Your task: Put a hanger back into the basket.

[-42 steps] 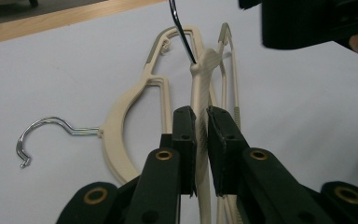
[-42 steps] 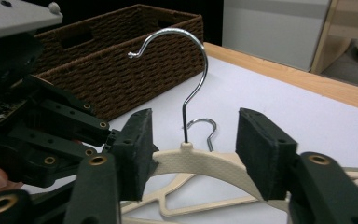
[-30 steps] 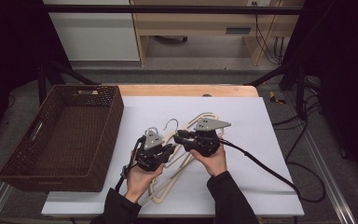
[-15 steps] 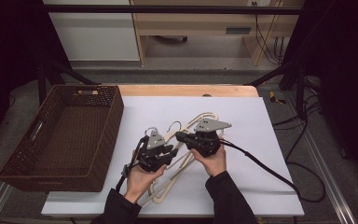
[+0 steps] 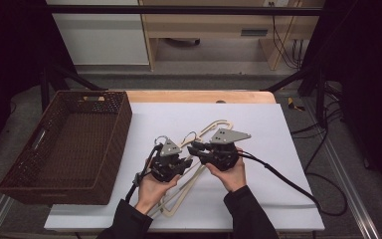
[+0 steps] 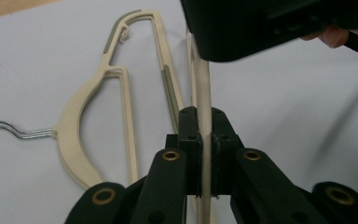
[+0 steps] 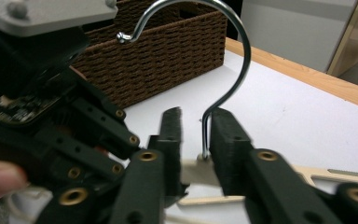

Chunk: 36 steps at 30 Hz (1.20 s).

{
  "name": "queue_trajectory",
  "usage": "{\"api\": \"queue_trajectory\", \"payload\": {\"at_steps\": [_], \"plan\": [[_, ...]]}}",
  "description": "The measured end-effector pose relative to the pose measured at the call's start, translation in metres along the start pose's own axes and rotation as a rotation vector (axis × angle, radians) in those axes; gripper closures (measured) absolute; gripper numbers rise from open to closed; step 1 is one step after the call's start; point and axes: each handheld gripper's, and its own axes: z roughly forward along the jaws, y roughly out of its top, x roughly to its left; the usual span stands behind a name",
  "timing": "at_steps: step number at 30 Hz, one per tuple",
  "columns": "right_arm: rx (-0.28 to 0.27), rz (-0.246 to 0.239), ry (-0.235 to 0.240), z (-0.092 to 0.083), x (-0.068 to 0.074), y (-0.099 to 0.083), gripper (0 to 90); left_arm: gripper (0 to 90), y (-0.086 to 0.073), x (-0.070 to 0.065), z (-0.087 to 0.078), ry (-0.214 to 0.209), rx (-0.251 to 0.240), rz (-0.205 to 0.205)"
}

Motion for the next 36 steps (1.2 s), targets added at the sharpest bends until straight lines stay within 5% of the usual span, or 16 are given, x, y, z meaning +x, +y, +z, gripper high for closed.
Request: {"api": "queue_trajectory", "payload": {"at_steps": [6, 11, 17, 27, 32, 36], "plan": [[-0.072, 0.015, -0.005, -0.028, 0.001, -0.001, 51.7, 85.7, 0.004, 0.0, -0.013, -0.015, -0.03, -0.001], [-0.125, 0.044, -0.075, -0.061, -0.003, -0.01, 31.2, 85.6, 0.012, 0.003, -0.028, -0.026, -0.063, -0.005], [-0.141, 0.085, -0.142, -0.096, -0.015, -0.031, 16.6, 85.7, 0.024, 0.011, -0.049, -0.031, -0.089, 0.007], [-0.119, 0.137, -0.249, -0.128, -0.033, -0.059, 9.3, 85.6, 0.045, 0.026, -0.1, -0.009, -0.16, 0.032], [-0.118, 0.143, -0.265, -0.134, -0.038, -0.062, 7.6, 85.6, 0.054, 0.039, -0.128, -0.021, -0.182, 0.026], [-0.116, 0.136, -0.271, -0.136, -0.038, -0.062, 6.0, 85.6, 0.058, 0.057, -0.151, 0.008, -0.179, 0.09]]}}
